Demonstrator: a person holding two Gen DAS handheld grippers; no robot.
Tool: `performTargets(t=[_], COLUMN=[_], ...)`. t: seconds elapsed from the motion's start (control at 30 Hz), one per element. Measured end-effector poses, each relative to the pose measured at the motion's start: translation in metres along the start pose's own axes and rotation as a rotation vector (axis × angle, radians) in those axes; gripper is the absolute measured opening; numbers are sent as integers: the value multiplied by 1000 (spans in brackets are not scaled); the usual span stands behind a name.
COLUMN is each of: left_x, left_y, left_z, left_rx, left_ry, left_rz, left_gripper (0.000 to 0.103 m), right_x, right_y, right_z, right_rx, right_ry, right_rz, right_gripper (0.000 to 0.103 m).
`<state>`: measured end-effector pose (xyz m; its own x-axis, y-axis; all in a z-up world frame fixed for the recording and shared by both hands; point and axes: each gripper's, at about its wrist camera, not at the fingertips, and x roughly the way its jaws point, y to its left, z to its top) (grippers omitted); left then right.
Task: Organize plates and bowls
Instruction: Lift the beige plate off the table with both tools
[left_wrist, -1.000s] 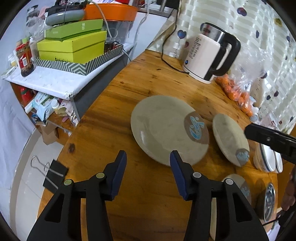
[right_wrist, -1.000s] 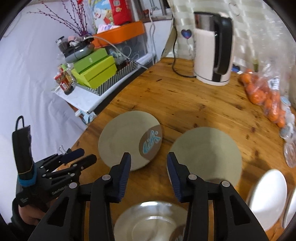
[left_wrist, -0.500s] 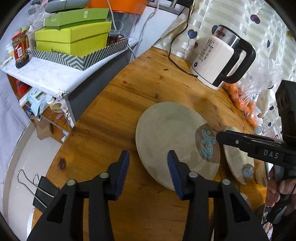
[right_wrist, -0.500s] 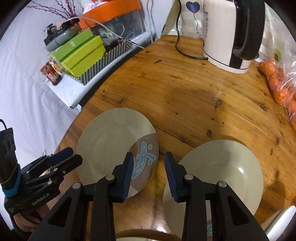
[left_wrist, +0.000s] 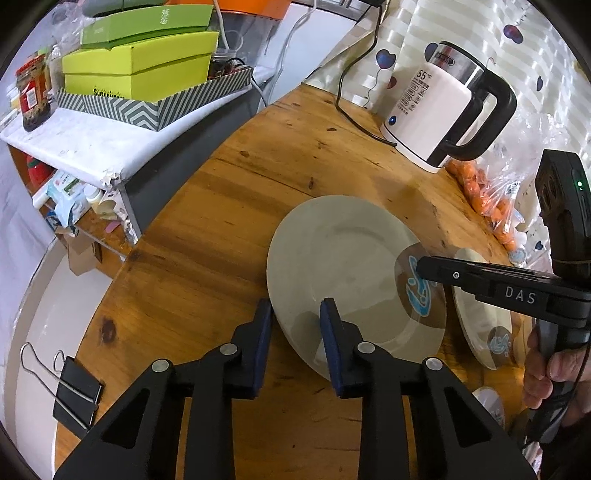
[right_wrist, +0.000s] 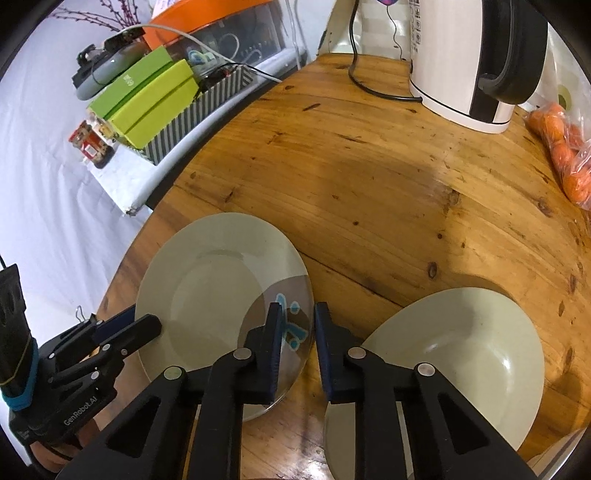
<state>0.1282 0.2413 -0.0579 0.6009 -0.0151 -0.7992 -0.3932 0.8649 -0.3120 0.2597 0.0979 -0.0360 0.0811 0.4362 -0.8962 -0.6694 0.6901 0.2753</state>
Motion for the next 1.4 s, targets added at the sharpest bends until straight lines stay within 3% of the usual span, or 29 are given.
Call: performTargets(t=[0.5, 0.8, 1.1, 1.4], left_x=[-12, -38, -68, -78], left_y=[-3, -11, -40, -74], left_z=[0, -4, -30, -67], left_rx=[2, 18, 79, 154], left_ry=[-8, -27, -30, 15], left_rz=[11, 9, -24, -56], left_gripper=[26, 26, 26, 26], right_x=[-6, -32, -70, -103], right_y=[5, 15, 8, -5], right_z=[-1, -11, -60, -117], right_rx=[14, 11, 53, 105], right_ry=[-10, -41, -64, -73], right_rz=[1, -4, -27, -85], right_gripper=[17, 17, 17, 17])
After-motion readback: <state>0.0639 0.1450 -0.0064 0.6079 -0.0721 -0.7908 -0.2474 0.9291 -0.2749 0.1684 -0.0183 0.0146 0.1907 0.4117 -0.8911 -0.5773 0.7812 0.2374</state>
